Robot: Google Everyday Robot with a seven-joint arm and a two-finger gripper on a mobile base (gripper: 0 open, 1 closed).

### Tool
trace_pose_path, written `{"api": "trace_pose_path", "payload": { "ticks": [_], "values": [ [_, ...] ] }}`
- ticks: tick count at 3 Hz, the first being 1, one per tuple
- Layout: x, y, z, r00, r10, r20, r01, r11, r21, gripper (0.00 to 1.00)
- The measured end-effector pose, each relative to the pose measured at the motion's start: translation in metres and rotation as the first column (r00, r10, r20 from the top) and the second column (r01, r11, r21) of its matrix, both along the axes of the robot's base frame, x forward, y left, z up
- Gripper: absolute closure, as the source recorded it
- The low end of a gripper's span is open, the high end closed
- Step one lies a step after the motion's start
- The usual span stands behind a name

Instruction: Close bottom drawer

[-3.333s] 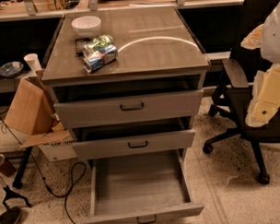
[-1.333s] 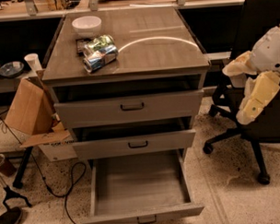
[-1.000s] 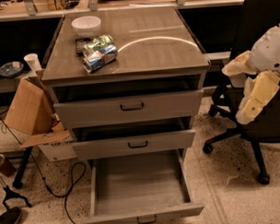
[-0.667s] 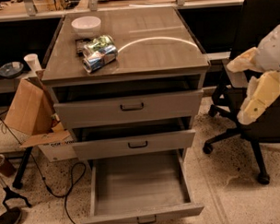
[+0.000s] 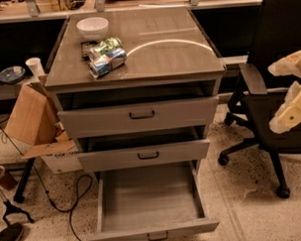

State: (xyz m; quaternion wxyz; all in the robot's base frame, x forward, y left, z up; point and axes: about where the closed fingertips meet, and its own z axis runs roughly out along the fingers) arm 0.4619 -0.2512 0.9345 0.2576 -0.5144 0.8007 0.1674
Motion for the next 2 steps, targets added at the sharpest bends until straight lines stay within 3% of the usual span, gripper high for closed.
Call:
{"api": "trace_pose_path", "payload": {
  "ticks": [1, 2],
  "values": [
    [0.009, -0.023, -0.008, 0.9981, 0.059, -0.018, -0.057, 0.993, 0.1, 0.0],
    [0.029, -0.03, -0.015, 0.9865, 0.161, 0.029, -0.164, 0.97, 0.182, 0.0]
  ]
}}
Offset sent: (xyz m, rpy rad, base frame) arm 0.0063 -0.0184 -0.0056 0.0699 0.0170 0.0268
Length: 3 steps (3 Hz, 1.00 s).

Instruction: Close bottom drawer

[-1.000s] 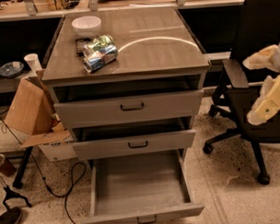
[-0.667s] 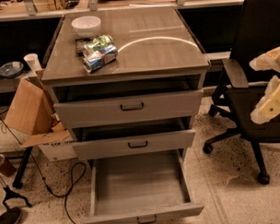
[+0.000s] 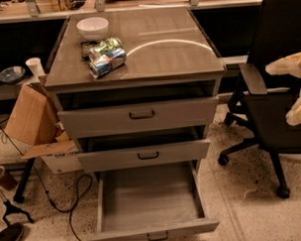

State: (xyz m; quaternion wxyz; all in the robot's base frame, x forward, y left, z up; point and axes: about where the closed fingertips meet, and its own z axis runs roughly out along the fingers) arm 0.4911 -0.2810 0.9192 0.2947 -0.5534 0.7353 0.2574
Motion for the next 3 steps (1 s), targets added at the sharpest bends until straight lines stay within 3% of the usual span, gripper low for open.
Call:
{"api": "trace_pose_path", "payload": {
  "ticks": [1, 2, 3],
  "values": [
    [0.0, 0.0, 0.0, 1.0, 0.0, 0.0, 0.0, 1.0, 0.0, 0.0],
    [0.006, 0.0, 0.001, 0.9994, -0.003, 0.034, 0.003, 1.0, -0.012, 0.0],
    [0.003, 0.011, 0.0, 0.9921, 0.031, 0.122, -0.018, 0.994, -0.105, 0.0]
  ]
}}
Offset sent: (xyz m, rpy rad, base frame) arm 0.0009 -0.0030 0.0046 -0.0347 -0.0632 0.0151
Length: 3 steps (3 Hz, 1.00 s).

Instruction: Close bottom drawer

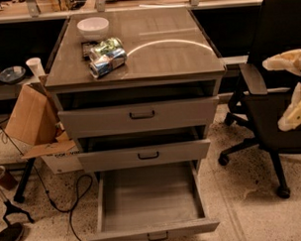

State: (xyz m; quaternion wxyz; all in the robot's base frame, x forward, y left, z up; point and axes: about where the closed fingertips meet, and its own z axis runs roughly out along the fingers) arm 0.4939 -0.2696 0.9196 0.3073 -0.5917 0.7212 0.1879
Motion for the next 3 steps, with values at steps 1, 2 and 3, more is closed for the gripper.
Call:
{"api": "trace_pose_path", "payload": {
  "ticks": [1, 2, 3],
  "values": [
    [-0.01, 0.03, -0.008, 0.9912, 0.085, 0.102, -0.065, 0.981, -0.181, 0.0],
    [-0.025, 0.049, -0.041, 0.9805, 0.152, 0.124, -0.102, 0.934, -0.343, 0.0],
    [-0.04, 0.054, -0.1, 0.9793, 0.182, 0.089, -0.125, 0.891, -0.437, 0.0]
  ]
}}
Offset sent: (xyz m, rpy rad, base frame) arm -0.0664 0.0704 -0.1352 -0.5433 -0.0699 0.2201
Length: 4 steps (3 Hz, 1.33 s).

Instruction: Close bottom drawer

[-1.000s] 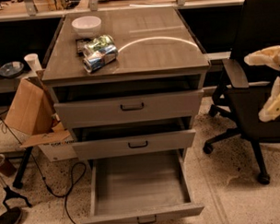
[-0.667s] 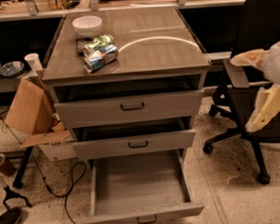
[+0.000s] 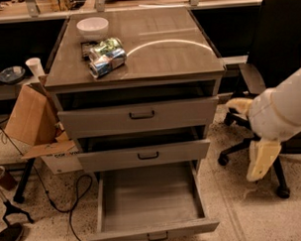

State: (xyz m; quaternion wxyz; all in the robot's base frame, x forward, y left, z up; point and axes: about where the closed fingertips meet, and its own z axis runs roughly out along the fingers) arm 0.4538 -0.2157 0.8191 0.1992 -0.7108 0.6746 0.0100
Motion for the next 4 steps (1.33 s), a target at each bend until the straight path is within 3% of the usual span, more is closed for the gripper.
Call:
{"api": "trace_pose_path", "payload": {
  "ticks": [1, 2, 4],
  "values": [
    [-0.01, -0.009, -0.069, 0.9989, -0.004, -0.046, 0.001, 0.999, -0.053, 0.0],
    [-0.019, -0.025, -0.141, 0.9953, -0.037, -0.089, 0.036, 0.999, -0.018, 0.0],
    [-0.021, -0.014, -0.15, 0.9954, -0.016, -0.094, 0.016, 1.0, -0.001, 0.0]
  ]
}}
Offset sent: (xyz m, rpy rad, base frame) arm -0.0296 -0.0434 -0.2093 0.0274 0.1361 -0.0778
